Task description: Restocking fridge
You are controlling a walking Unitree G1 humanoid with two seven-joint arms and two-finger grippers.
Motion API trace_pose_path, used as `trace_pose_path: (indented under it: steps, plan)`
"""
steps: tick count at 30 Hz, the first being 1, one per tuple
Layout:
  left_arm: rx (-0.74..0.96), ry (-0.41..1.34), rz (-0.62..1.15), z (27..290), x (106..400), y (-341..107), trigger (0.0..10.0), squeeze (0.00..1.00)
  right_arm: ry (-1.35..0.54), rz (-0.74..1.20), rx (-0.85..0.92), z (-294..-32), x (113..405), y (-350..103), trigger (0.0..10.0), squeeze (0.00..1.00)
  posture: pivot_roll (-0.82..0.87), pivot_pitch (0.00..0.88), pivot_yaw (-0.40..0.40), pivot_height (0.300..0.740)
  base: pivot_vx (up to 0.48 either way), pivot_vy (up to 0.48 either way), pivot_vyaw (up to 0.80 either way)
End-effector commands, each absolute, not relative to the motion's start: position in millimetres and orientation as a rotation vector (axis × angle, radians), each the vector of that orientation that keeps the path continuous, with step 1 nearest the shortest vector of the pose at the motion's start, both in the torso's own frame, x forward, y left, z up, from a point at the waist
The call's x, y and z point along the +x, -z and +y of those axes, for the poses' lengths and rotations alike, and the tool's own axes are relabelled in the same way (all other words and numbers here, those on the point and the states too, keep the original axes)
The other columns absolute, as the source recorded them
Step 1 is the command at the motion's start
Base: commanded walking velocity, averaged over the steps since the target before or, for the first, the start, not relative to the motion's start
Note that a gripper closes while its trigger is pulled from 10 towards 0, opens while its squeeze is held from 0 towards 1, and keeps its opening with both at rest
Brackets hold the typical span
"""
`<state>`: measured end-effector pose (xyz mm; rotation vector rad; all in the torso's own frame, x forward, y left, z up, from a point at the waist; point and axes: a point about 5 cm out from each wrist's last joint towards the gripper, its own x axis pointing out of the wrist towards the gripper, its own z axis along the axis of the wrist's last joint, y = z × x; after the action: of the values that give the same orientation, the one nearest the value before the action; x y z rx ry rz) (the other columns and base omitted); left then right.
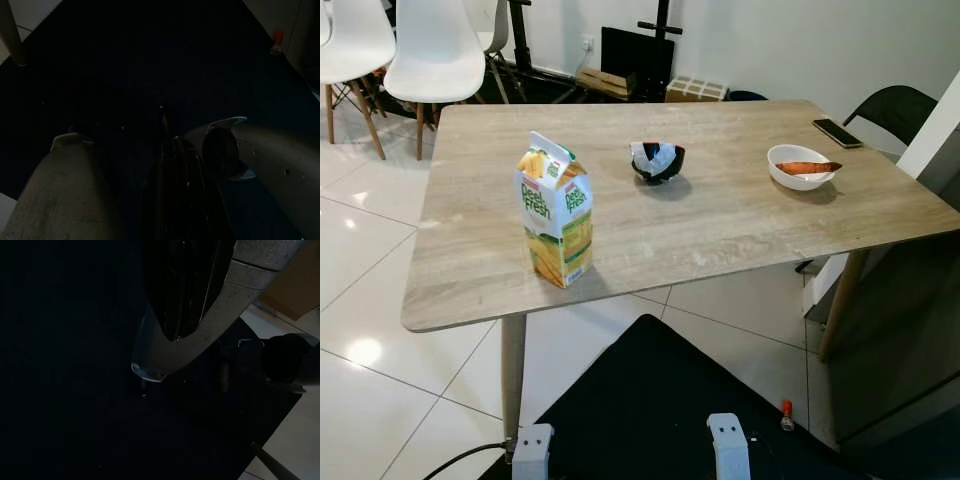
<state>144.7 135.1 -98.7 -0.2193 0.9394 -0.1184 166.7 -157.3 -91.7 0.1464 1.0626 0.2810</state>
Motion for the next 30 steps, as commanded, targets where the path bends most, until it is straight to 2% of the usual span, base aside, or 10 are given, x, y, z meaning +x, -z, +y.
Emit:
trace_pose_path:
  steps: [1, 30]
  plan:
    - [-0.203, 0.107, 0.995, 141.1, 131.2, 104.2, 0.0, 0.00, -0.267, 1.062, 0.137, -161.2, 165.9, 91.9, 0.0, 0.00, 0.05, 0.067, -0.106, 0.740, 0.000, 0.000, 0.00]
    - [-0.210, 0.098, 1.008, 137.9, 130.7, 104.8, 0.0, 0.00, -0.274, 1.056, 0.141, -162.1, 168.3, 90.6, 0.0, 0.00, 0.05, 0.045, -0.117, 0.740, 0.000, 0.000, 0.00]
